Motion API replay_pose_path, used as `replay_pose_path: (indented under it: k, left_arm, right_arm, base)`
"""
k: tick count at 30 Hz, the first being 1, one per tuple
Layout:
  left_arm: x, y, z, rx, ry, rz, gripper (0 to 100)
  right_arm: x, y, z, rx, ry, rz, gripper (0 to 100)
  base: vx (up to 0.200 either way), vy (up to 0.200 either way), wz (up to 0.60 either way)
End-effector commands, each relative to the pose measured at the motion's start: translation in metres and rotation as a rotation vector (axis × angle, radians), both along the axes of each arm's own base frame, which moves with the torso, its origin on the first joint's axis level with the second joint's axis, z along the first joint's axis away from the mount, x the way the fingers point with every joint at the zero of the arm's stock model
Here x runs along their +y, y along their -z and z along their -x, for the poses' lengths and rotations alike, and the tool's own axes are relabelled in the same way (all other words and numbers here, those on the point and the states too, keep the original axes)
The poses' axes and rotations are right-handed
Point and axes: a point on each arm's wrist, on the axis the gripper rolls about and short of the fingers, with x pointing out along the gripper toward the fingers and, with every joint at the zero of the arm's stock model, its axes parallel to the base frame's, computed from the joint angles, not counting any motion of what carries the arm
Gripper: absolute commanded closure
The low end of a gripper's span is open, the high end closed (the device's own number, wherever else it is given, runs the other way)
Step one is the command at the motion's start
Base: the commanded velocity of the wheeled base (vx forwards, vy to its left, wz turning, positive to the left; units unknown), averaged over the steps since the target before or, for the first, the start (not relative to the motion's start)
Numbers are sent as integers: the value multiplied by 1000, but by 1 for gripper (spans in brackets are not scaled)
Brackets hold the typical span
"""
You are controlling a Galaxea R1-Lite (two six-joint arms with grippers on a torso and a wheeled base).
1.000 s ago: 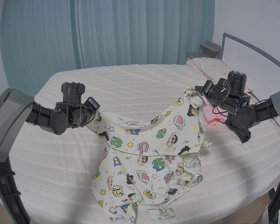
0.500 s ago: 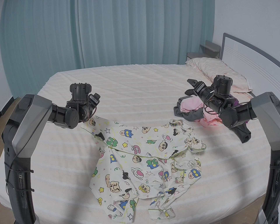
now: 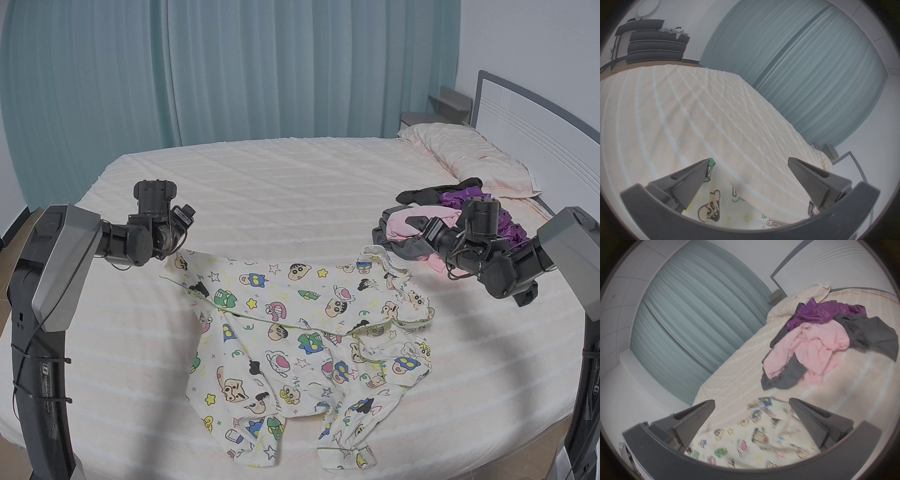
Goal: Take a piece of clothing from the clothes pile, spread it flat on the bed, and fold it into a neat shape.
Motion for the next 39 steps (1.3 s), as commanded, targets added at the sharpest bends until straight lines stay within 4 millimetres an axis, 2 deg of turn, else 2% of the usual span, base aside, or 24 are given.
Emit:
replay_pose_path:
  k: [1, 6, 11, 17, 20, 21, 23, 25, 31, 36, 39]
  left_arm:
    - [21, -40, -2, 11, -2, 10, 0]
    - [21, -37, 2, 65, 65, 39, 0]
    - [23, -36, 14, 197, 185, 100, 0]
    - [40, -37, 28, 329, 318, 237, 0]
    - [46, -35, 29, 344, 312, 249, 0]
    - [56, -29, 30, 370, 297, 257, 0]
    - [58, -24, 32, 392, 293, 239, 0]
    - [66, -11, 31, 447, 283, 209, 0]
    - [80, -7, 35, 473, 259, 237, 0]
    - [78, -7, 57, 527, 286, 281, 0]
    - [73, -14, 74, 537, 266, 319, 0]
  right_arm:
    - [-25, -10, 44, 54, -38, 24, 0]
    - [-33, 0, 67, 107, -56, 23, 0]
    - [-42, 17, 87, 186, -76, 33, 0]
    - [-49, 40, 108, 285, -81, 70, 0]
    - [-50, 44, 113, 299, -90, 71, 0]
    - [-50, 46, 119, 300, -110, 70, 0]
    - [-50, 51, 123, 308, -124, 75, 0]
    - [-50, 57, 130, 320, -143, 97, 0]
    - [-51, 65, 139, 351, -159, 122, 0]
    - [-54, 82, 148, 408, -213, 148, 0]
    - [-53, 88, 150, 415, -283, 164, 0]
  base:
    - [0, 0, 0]
    - [0, 0, 0]
    - [0, 0, 0]
    - [0, 0, 0]
    - [0, 0, 0]
    - [0, 0, 0]
    - [0, 0, 0]
    - [0, 0, 0]
    - [0, 0, 0]
    - [0, 0, 0]
    - [0, 0, 0]
